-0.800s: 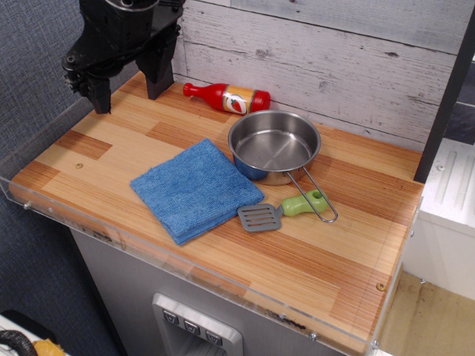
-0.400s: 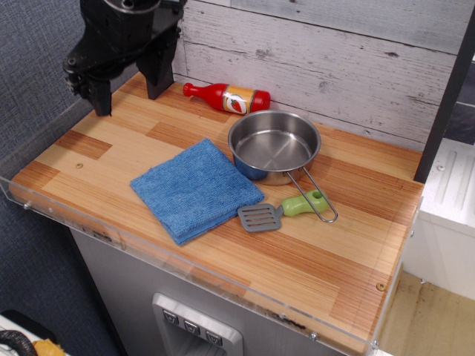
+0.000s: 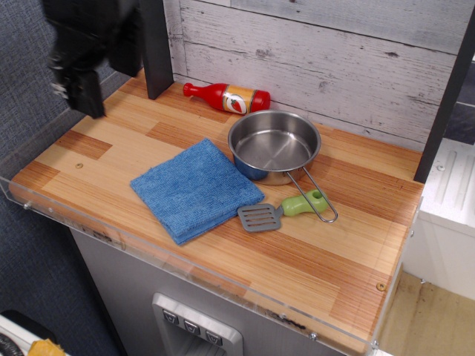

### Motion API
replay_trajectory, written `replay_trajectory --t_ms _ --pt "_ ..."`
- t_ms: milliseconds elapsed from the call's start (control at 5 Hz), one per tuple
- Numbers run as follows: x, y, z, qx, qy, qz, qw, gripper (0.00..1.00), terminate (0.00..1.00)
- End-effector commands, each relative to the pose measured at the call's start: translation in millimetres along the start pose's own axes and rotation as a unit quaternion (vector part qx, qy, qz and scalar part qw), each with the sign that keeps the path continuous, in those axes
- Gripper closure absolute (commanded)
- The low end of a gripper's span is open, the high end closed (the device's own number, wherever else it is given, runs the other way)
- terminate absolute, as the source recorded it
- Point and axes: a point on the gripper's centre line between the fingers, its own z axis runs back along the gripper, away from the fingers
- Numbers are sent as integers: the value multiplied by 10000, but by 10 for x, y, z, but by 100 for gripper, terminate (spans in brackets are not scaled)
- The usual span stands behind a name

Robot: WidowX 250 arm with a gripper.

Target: Place the blue cloth at the edge of the table.

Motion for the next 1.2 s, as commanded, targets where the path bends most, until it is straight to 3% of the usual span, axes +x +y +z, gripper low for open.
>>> replay_trajectory --t_ms 0,200,400,600,1000 --pt "270 107 14 198 514 1778 9825 0 0" --pt "310 124 -91 186 768 2288 9703 0 0" --pt "190 54 -250 -53 733 2282 9708 0 0" --pt "36 -14 -467 -194 575 1998 9780 0 0" --pt "-347 -61 -761 -109 368 1706 9846 0 0"
